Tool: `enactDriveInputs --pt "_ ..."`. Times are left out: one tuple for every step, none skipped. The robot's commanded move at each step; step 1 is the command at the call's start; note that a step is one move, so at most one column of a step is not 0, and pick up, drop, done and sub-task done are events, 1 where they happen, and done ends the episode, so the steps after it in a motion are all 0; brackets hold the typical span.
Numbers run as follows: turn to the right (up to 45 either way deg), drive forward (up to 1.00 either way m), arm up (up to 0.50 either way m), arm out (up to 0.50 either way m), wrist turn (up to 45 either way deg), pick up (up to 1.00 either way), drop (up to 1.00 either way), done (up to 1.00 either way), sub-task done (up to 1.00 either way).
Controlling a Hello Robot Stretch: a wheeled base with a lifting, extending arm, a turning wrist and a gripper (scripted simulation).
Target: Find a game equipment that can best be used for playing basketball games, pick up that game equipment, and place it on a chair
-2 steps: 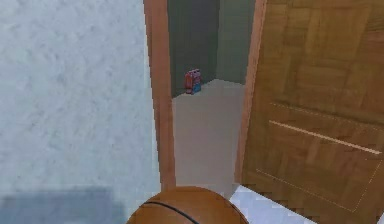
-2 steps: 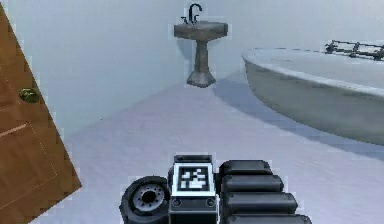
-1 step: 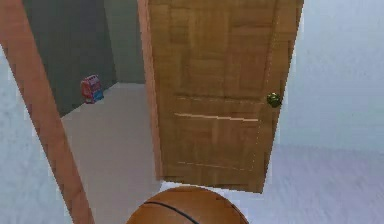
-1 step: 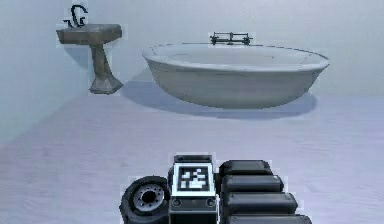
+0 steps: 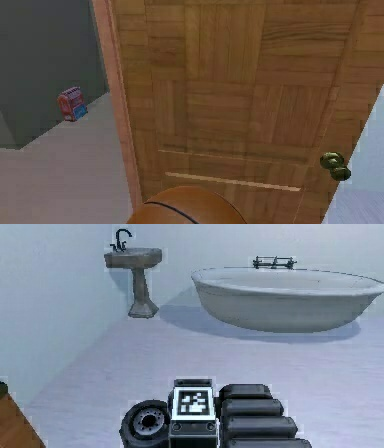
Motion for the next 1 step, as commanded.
enactDriveInputs --pt "3.0 0.0 0.0 0.0 0.0 0.0 0.0 0.0 0.0"
